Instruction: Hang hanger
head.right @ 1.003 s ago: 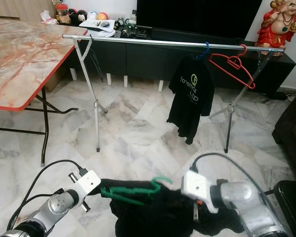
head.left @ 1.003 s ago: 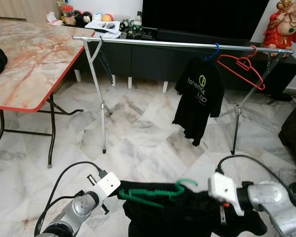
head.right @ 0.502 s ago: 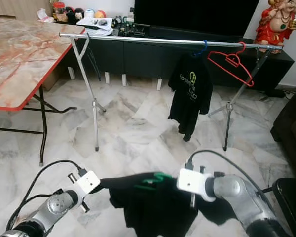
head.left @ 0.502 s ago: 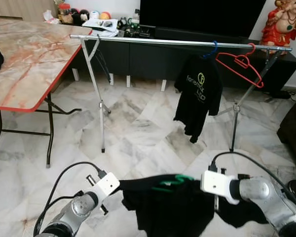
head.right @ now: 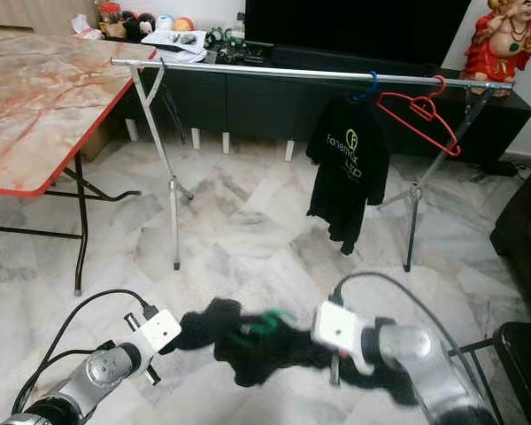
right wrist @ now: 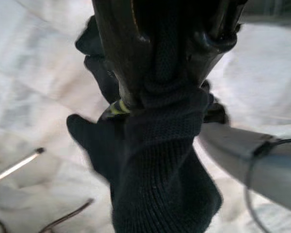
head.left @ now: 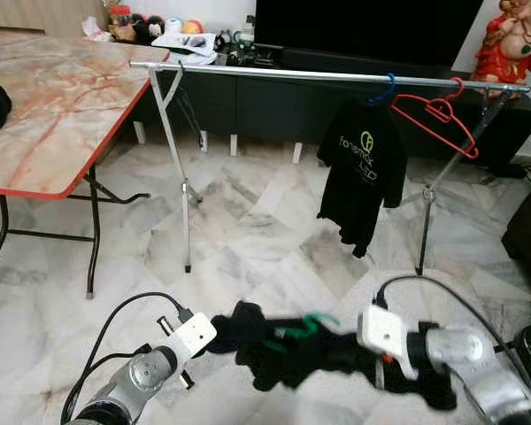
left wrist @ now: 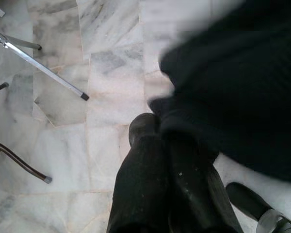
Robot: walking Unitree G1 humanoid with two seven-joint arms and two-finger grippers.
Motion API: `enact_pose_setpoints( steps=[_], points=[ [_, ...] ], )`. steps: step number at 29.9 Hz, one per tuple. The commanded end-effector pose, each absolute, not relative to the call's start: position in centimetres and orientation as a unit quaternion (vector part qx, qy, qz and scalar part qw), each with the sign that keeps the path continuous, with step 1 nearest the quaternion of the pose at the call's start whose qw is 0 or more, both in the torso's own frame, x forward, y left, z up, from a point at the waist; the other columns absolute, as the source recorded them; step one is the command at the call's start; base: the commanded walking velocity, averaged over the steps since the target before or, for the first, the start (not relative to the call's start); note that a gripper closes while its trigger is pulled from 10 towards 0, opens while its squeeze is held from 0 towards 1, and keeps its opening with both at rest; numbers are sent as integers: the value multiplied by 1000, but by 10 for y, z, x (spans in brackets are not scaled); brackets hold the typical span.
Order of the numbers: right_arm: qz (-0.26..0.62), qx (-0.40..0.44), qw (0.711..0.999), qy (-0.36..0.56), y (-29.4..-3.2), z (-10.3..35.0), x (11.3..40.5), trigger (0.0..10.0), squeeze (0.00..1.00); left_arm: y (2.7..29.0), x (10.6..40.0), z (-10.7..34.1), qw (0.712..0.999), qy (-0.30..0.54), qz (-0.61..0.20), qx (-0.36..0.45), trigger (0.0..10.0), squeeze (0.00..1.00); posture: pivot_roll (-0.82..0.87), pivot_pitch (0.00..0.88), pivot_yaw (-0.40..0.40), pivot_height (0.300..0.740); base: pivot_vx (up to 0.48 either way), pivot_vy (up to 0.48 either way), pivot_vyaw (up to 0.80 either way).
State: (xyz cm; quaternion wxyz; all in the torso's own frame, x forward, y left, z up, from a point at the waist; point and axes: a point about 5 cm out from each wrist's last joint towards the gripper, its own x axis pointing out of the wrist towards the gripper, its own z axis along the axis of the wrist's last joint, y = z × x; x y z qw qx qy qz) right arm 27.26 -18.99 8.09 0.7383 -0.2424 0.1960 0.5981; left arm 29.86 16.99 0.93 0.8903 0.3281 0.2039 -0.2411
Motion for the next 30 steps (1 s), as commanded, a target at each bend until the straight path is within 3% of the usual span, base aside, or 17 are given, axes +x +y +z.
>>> enact_pose_setpoints(
  steps=[1, 6, 13, 18, 30],
  points=[
    [609, -248, 730, 186, -190, 87, 271, 0, 0, 170, 295, 4, 885, 218, -243, 331, 0, 0, 43, 95, -56, 740, 0, 0, 0],
    [638, -214, 713, 198, -186, 87, 264, 0, 0, 170, 295, 4, 885, 217, -243, 333, 0, 0, 41, 95, -57, 740, 0, 0, 0],
    [585, -295, 723, 219, -196, 78, 276, 0, 0, 172, 293, 3, 885, 218, -242, 333, 0, 0, 48, 105, -60, 740, 0, 0, 0],
    [522, -347, 749, 216, -203, 77, 290, 0, 0, 173, 293, 3, 884, 220, -241, 335, 0, 0, 48, 107, -60, 740, 0, 0, 0],
    [488, -309, 798, 173, -200, 81, 300, 0, 0, 170, 288, -2, 874, 230, -263, 337, 0, 0, 50, 112, -60, 740, 0, 0, 0]
  ],
)
